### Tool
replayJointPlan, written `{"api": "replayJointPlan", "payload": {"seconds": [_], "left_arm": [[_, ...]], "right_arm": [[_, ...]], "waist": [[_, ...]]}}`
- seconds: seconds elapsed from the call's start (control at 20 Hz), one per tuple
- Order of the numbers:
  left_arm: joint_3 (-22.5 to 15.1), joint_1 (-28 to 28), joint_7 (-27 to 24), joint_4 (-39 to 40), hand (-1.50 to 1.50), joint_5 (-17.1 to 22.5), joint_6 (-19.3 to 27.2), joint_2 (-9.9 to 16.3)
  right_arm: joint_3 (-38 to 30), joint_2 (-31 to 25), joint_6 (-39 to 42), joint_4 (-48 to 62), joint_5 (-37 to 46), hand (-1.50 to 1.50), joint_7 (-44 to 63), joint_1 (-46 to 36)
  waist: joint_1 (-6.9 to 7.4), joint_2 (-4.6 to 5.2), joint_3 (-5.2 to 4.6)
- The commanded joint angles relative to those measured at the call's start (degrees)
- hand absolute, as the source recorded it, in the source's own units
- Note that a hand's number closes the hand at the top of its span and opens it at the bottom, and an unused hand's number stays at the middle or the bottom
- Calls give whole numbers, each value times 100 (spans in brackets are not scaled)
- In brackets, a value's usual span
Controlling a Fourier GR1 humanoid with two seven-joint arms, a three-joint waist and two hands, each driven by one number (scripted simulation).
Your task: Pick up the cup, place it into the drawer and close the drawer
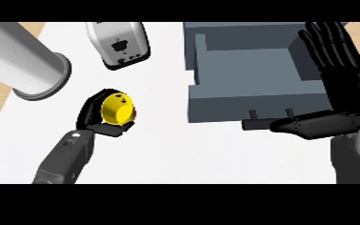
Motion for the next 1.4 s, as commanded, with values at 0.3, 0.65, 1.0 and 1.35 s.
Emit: {"api": "replayJointPlan", "payload": {"seconds": [0.3, 0.65, 1.0, 1.35], "left_arm": [[555, 81, -1156, -350, 150, 578, -52, -381], [601, 83, -903, -934, 150, 733, 127, -469], [232, -656, 582, -2069, 150, 734, 495, -685], [-364, -1475, 2329, -3413, 150, 820, 1209, -1112]], "right_arm": [[-157, -113, 21, -234, -243, -150, 362, 6], [-226, -166, 128, -172, -92, -150, -3, 365], [-140, -31, -53, 1, 110, -150, -71, 248], [-241, -40, -60, -32, 69, -150, -134, 321]], "waist": [[93, -60, 10], [196, -114, 27], [274, -136, 34], [297, -167, 37]]}}
